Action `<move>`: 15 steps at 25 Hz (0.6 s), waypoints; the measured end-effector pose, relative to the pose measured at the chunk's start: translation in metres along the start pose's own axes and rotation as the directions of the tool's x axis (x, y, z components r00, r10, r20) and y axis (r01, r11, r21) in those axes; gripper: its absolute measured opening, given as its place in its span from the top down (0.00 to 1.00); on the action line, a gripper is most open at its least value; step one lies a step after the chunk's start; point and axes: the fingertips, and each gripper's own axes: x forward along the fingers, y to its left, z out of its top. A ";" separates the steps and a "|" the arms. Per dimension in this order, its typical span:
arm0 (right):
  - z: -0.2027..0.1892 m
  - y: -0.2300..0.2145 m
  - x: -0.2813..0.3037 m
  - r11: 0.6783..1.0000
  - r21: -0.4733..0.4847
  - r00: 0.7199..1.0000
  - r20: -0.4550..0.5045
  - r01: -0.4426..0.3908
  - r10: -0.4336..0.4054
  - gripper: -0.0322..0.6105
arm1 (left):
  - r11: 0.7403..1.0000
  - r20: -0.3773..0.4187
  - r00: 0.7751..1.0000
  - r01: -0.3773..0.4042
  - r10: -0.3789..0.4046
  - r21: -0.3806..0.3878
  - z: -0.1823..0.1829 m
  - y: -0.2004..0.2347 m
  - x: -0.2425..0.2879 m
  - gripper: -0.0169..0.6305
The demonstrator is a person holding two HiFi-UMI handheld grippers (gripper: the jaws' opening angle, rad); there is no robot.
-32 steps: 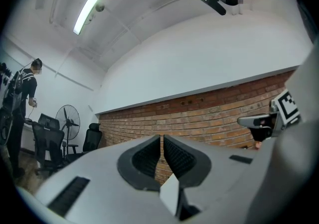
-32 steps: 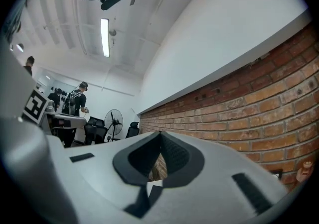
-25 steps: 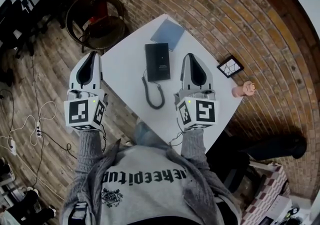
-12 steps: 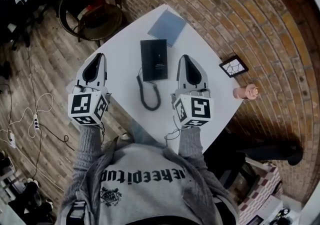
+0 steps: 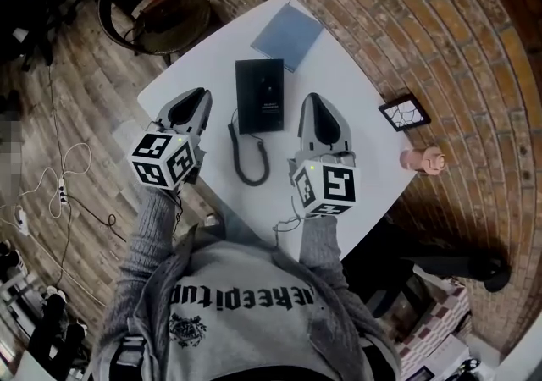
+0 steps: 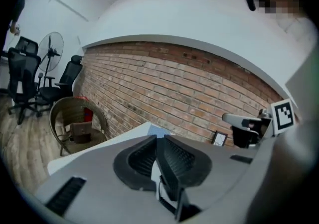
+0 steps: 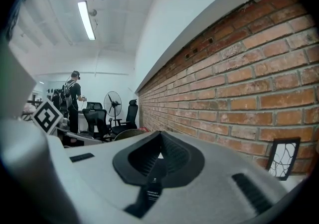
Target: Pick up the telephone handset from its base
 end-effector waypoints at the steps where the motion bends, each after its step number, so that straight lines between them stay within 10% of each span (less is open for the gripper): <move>1: -0.002 -0.001 0.001 1.000 0.002 1.000 -0.003 -0.002 0.002 0.95 | 1.000 -0.019 1.000 0.008 -0.009 -0.019 -0.007 -0.001 0.007 0.94; 15: -0.027 -0.029 0.003 0.999 0.046 0.999 -0.039 0.007 -0.005 0.94 | 0.984 -0.204 0.976 0.041 -0.077 -0.173 -0.070 -0.001 0.080 0.80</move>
